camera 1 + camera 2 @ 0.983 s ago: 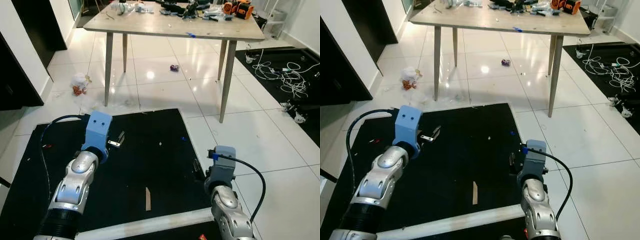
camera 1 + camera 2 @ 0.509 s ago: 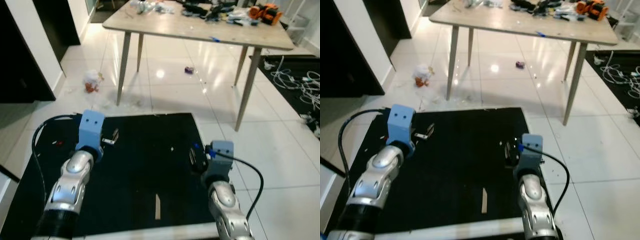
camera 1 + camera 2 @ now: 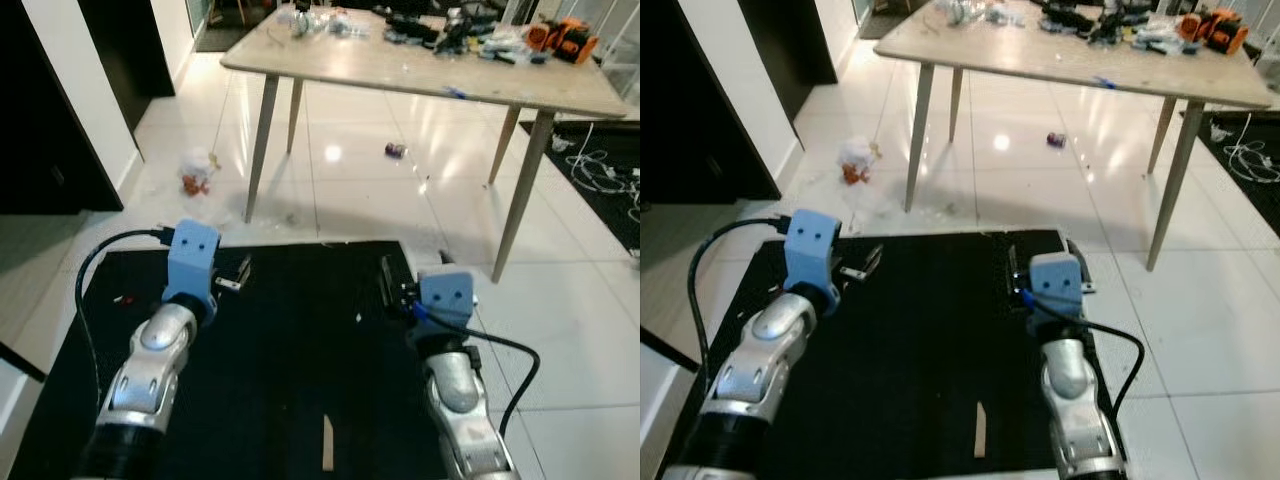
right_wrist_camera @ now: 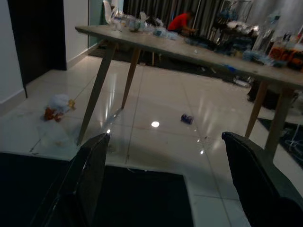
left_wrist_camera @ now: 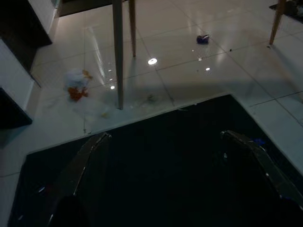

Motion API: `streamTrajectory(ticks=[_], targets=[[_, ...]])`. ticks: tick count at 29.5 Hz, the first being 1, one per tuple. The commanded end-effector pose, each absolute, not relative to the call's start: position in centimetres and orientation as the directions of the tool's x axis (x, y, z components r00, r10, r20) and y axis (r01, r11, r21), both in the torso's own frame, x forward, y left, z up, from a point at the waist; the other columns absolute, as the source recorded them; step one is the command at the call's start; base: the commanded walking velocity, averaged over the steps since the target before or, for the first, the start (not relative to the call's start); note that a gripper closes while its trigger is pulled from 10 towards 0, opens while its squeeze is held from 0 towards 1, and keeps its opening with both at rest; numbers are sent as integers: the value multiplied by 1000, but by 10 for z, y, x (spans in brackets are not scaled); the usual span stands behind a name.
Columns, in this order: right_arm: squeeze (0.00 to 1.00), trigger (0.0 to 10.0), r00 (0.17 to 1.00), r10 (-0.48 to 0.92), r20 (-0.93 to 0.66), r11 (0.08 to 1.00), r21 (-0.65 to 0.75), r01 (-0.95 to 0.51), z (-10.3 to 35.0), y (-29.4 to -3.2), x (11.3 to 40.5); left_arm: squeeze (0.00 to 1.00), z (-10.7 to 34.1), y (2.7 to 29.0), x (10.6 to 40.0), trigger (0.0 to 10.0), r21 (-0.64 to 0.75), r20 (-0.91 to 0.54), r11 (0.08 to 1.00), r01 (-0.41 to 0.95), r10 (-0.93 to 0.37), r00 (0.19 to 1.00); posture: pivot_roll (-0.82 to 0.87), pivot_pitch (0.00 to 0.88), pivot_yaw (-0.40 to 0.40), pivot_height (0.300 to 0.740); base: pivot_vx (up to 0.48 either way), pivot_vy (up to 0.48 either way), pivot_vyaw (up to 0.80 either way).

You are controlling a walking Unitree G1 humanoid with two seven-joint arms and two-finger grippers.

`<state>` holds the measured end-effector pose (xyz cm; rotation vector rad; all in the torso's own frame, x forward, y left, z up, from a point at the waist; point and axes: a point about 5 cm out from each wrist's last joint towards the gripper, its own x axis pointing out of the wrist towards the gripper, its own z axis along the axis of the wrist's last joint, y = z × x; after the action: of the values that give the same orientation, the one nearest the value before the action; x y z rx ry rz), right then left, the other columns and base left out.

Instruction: Picking trash to rubbish bin

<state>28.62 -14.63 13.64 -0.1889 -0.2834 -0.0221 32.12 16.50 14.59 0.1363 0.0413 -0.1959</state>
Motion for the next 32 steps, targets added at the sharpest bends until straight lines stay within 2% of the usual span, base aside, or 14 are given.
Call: streamTrajectory(ticks=[1,32], targets=[[0,10000,978,-27,205,982,-178,65,121,-152,286,0,145,164,320,10000,127,-63,969,211,-205,977,16,144,68,740,307,0,0],[0,10000,984,-40,173,981,-181,72,114,-155,285,0,146,162,318,10000,134,-59,963,236,-230,971,15,155,68,740,352,0,0]])
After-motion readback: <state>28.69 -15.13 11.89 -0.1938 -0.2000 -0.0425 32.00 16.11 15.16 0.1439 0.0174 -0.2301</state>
